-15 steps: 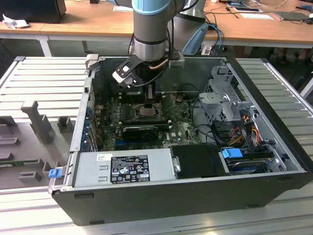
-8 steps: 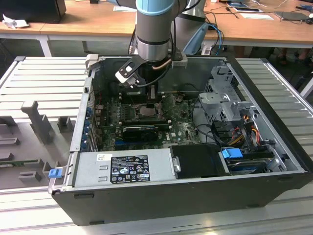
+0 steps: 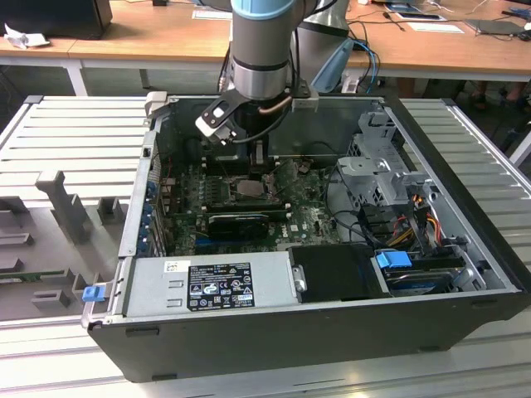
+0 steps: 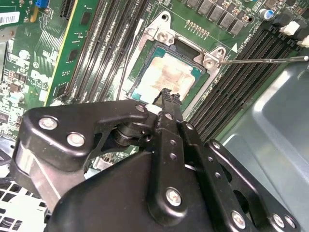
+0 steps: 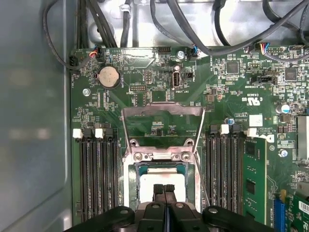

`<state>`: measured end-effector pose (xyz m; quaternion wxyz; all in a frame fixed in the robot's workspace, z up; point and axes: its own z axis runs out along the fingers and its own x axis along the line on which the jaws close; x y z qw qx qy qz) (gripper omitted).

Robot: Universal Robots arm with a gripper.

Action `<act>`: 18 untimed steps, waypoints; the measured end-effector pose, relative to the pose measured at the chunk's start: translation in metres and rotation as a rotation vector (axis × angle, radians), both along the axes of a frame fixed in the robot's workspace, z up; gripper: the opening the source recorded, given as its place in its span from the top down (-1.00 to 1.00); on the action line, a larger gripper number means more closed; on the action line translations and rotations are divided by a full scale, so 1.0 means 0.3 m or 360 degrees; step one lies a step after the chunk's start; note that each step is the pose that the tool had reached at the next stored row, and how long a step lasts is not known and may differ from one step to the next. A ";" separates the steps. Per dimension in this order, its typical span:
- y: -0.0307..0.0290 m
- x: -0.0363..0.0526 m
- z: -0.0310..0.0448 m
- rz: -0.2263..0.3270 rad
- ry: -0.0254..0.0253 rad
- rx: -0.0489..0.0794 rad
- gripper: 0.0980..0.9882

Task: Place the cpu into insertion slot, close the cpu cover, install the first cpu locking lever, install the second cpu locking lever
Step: 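Close the cpu cover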

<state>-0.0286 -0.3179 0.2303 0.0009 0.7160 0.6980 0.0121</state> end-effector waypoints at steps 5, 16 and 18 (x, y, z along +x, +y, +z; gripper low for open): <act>0.000 0.000 0.011 0.0000 0.00000 0.0000 0.98; 0.001 0.000 0.049 0.0000 0.00000 0.0000 0.98; 0.001 0.000 0.052 0.0000 0.00000 0.0000 0.98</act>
